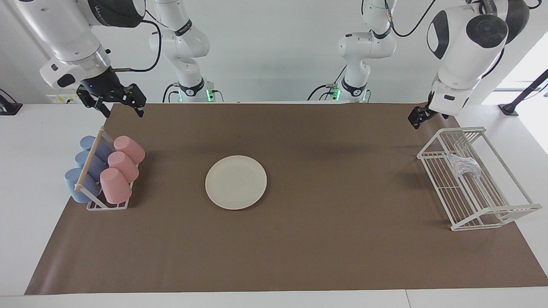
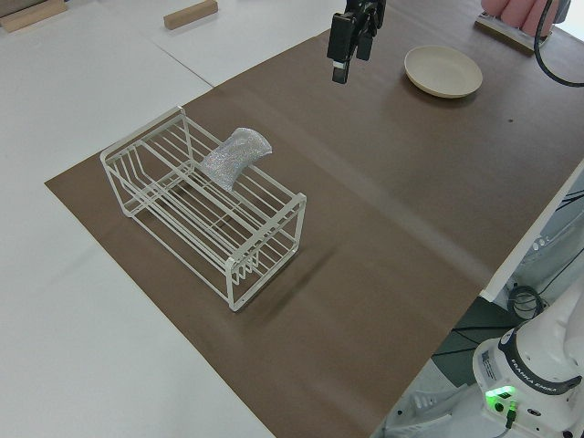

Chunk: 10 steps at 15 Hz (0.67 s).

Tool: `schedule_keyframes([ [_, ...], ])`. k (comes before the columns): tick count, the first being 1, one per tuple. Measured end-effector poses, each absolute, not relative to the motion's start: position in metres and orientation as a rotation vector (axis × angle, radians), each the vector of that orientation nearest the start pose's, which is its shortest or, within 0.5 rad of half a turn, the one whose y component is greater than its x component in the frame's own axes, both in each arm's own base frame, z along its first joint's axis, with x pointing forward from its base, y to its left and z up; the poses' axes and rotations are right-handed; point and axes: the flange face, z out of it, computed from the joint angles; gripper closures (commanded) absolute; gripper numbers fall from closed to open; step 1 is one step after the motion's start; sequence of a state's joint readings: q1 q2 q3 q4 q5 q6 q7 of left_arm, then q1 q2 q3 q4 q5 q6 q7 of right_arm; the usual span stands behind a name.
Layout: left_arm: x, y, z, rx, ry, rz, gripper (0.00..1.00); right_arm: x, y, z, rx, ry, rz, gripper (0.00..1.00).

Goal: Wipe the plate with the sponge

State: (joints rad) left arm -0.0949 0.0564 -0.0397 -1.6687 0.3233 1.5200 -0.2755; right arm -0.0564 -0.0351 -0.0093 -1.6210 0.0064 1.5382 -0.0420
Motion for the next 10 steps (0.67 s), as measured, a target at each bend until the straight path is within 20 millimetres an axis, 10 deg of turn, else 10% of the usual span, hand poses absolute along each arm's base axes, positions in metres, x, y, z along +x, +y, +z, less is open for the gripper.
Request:
schedule_keyframes([
  [10, 0.619, -0.033, 0.445, -2.373, 0.025, 0.192, 0.0, 0.535, 0.001, 0.615, -3.08, 0.482, 0.135, 0.0],
])
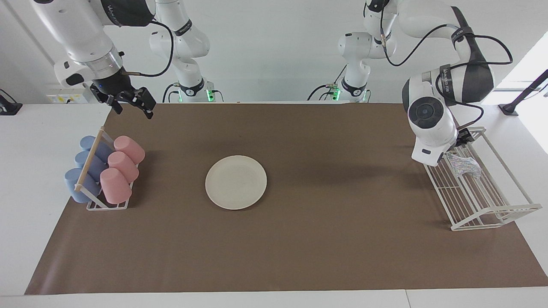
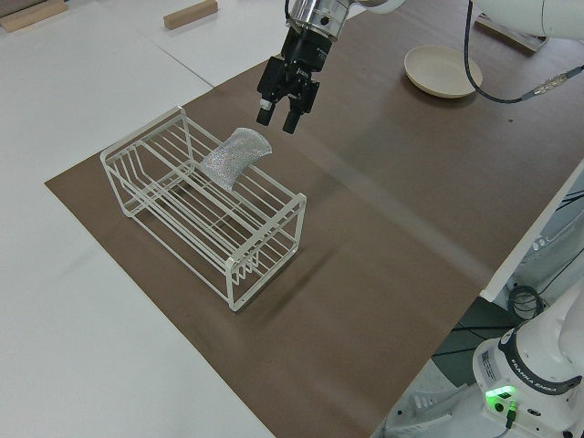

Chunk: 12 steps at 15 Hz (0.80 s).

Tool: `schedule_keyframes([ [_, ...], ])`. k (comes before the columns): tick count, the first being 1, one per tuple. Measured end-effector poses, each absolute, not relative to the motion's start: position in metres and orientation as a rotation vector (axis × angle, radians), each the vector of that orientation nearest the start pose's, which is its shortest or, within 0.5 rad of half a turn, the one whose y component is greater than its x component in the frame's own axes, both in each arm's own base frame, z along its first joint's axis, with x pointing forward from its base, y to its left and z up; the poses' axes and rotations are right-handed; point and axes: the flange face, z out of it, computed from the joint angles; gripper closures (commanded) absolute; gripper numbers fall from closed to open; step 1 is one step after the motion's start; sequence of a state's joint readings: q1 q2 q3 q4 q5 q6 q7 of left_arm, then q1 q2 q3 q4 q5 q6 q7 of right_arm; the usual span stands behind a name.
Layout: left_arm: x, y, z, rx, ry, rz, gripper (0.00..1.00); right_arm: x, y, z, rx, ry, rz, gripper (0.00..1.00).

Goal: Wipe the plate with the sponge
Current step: 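Grasp the clear plastic scrubber in the wire rack with the left gripper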

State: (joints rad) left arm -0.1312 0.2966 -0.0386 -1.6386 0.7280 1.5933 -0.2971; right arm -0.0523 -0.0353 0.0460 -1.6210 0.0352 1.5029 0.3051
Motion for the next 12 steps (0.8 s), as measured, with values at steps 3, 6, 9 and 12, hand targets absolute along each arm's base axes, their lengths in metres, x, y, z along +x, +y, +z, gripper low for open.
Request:
schedule_keyframes([
  [3, 0.639, -0.03, 0.413, -2.269, 0.082, 0.205, 0.0, 0.533, 0.012, 0.613, -2.963, 0.733, 0.192, 0.0],
  [6, 0.649, -0.03, 0.396, -2.25, 0.107, 0.201, 0.0, 0.531, 0.015, 0.613, -2.884, 0.899, 0.217, 0.0],
  [9, 0.651, -0.03, 0.396, -2.234, 0.125, 0.195, 0.0, 0.53, 0.015, 0.612, -2.858, 0.988, 0.226, 0.0],
  [12, 0.653, -0.029, 0.398, -2.22, 0.146, 0.194, 0.49, 0.53, 0.015, 0.612, -2.826, 1.087, 0.234, 0.0],
])
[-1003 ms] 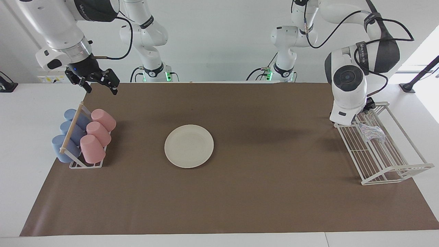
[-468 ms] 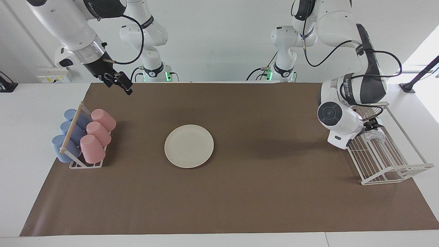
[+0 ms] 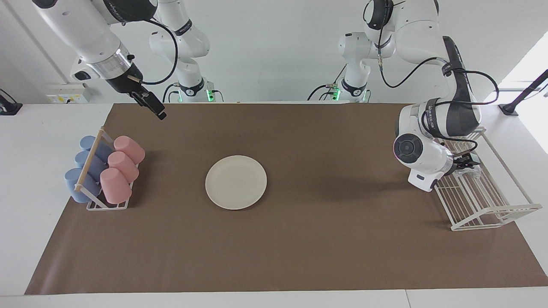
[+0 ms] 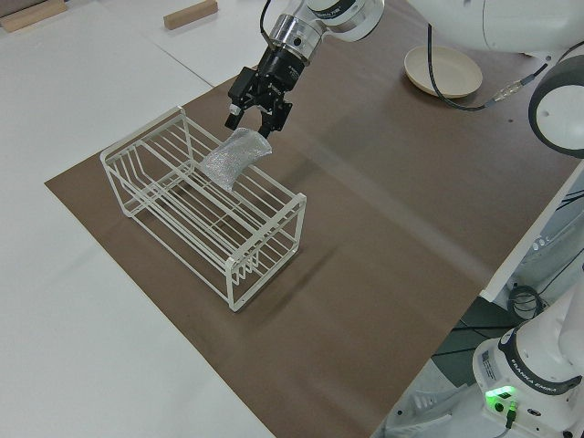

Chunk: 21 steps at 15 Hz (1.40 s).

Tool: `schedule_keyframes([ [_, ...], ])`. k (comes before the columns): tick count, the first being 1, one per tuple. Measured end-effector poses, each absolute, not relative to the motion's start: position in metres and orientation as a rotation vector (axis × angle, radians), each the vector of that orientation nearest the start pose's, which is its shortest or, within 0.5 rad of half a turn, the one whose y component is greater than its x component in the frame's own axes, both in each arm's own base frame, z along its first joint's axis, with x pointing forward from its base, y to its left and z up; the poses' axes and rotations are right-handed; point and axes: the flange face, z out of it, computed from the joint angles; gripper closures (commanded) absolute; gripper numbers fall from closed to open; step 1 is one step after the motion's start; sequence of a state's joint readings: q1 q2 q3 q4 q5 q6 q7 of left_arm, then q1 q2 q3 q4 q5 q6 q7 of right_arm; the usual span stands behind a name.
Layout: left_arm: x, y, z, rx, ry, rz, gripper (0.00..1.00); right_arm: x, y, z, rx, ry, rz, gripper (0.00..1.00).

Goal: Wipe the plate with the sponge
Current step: 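Grasp the clear plastic scrubber in the wire rack with the left gripper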

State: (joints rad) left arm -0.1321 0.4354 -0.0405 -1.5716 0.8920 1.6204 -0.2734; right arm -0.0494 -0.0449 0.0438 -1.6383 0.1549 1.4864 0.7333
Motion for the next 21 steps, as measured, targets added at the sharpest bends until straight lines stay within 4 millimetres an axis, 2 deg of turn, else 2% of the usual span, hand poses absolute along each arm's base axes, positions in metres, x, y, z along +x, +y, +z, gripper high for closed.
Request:
schedule_keyframes([
  [1, 0.653, -0.029, 0.399, -2.218, 0.146, 0.193, 0.9, 0.53, 0.015, 0.612, -2.818, 1.109, 0.236, 0.0],
  [2, 0.653, -0.029, 0.399, -2.217, 0.146, 0.193, 1.0, 0.53, 0.015, 0.612, -2.812, 1.126, 0.237, 0.0],
  [6, 0.653, -0.026, 0.399, -2.209, 0.143, 0.192, 1.0, 0.527, 0.019, 0.61, -2.76, 1.283, 0.279, 0.0],
  [11, 0.654, -0.024, 0.4, -2.197, 0.146, 0.188, 1.0, 0.518, 0.064, 0.617, -2.678, 1.514, 0.298, 0.0],
  [14, 0.654, -0.024, 0.405, -2.195, 0.135, 0.189, 1.0, 0.513, 0.07, 0.618, -2.673, 1.545, 0.313, 0.0],
  [17, 0.651, -0.032, 0.434, -2.278, 0.033, 0.236, 1.0, 0.512, 0.074, 0.619, -2.679, 1.537, 0.312, 0.0],
  [21, 0.634, -0.055, 0.509, -2.595, -0.154, 0.348, 1.0, 0.509, 0.087, 0.62, -2.703, 1.505, 0.313, 0.0],
])
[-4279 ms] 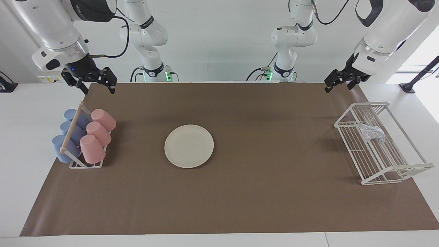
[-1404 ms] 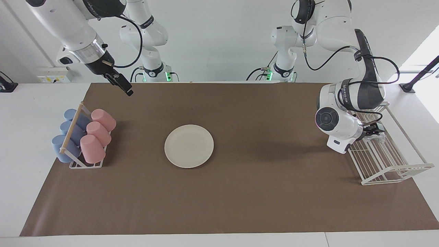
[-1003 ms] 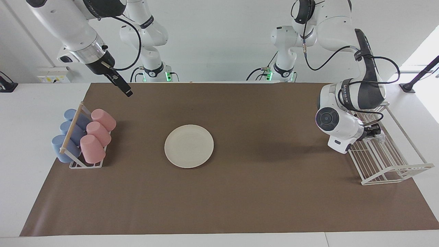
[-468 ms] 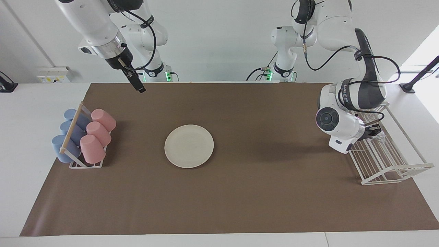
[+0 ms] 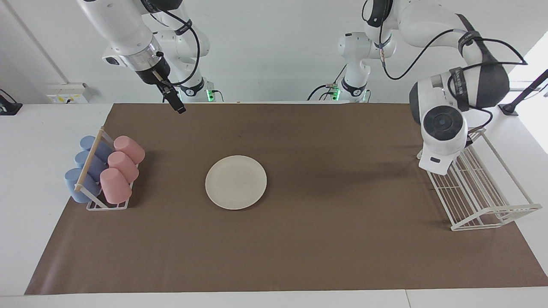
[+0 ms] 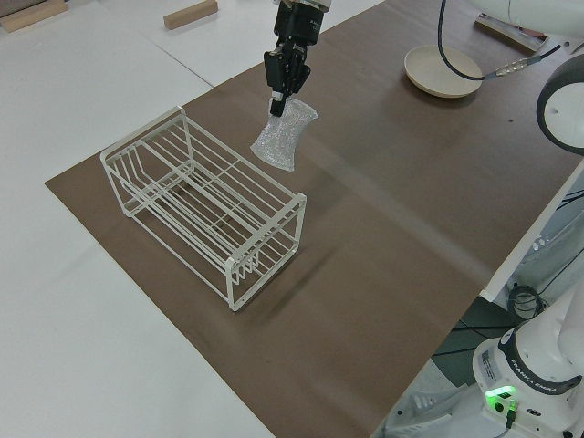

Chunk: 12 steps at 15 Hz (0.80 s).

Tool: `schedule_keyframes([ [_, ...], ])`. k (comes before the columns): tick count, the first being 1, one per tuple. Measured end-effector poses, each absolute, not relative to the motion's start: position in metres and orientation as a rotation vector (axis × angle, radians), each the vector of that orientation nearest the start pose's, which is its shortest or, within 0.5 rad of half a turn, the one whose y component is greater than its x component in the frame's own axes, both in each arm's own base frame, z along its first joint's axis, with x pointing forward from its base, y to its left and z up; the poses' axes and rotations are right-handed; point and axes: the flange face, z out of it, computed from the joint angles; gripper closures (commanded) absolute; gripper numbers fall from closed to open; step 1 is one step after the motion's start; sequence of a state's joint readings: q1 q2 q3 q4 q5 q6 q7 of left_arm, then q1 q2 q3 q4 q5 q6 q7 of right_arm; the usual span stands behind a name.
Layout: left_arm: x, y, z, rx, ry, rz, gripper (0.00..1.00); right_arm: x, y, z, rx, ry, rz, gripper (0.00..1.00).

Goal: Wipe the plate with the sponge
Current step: 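Grasp the clear plastic scrubber in the wire rack with the left gripper, then carry the scrubber toward the plate while the right gripper reaches it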

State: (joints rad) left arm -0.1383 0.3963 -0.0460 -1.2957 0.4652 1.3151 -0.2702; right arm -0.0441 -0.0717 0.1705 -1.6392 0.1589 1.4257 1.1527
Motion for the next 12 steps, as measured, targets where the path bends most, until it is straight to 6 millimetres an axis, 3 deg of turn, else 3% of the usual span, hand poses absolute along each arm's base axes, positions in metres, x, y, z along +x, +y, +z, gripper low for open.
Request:
schedule_keyframes([
  [3, 0.616, -0.071, 0.555, -2.899, -0.211, 0.414, 1.0, 0.505, 0.095, 0.62, -2.723, 1.485, 0.326, 0.0],
  [6, 0.598, -0.051, 0.594, -3.244, -0.312, 0.497, 1.0, 0.505, 0.096, 0.621, -2.711, 1.51, 0.325, 0.0],
  [9, 0.587, -0.026, 0.59, -3.494, -0.434, 0.661, 1.0, 0.503, 0.106, 0.621, -2.68, 1.585, 0.326, 0.0],
  [12, 0.575, -0.037, 0.562, -3.689, -0.533, 0.768, 1.0, 0.497, 0.131, 0.622, -2.643, 1.652, 0.339, 0.0],
])
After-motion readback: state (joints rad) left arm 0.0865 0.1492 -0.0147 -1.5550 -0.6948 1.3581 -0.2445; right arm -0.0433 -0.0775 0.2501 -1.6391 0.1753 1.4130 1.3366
